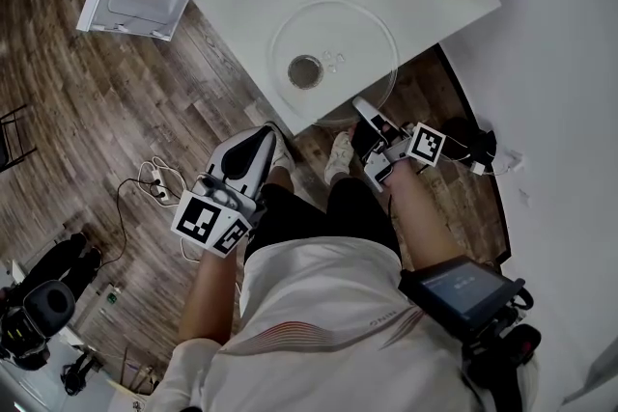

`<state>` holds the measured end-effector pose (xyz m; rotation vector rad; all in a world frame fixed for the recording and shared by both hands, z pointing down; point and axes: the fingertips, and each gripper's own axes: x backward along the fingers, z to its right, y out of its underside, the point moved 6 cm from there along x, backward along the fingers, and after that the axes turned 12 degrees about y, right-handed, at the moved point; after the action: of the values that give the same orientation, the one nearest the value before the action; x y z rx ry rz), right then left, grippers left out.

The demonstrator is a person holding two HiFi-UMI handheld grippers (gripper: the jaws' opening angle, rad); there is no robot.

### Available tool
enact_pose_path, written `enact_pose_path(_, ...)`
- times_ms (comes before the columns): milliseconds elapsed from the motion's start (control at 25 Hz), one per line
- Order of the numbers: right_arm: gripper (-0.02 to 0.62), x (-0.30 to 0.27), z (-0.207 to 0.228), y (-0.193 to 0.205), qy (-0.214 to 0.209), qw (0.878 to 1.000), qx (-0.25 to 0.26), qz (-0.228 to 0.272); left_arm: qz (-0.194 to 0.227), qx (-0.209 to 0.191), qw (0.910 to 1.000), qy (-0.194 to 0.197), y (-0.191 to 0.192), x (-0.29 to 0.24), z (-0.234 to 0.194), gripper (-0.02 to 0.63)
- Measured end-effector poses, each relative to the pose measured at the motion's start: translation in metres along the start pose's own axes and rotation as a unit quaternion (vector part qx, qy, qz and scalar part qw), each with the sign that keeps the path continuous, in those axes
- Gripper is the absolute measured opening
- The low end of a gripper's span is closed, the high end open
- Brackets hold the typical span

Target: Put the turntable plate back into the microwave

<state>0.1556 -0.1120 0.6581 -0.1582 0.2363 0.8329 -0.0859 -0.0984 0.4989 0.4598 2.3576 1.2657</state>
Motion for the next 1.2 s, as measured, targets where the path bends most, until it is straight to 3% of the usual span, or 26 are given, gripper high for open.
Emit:
enact_pose_path(280, 0.029, -0.001, -0.007, 0.003, -0.015, 1.000, 0.011, 0.007, 0.000, 0.004, 1.0000, 0.000, 0.001, 0.005, -0.001, 0.011)
enact_pose_path(800, 0.028, -0.003, -0.025, 0.007, -0.022, 0.995, 0.090, 0.039, 0.005, 0.010, 0.9999, 0.005, -0.001, 0.014, -0.012, 0.011)
enact_pose_path(1200, 0.028, -0.021, -0.071, 0.008, -0.045, 0.994, 0.072, 0.066, 0.028, 0.000, 0.9994, 0.019, -0.022, 0.019, -0.024, 0.011)
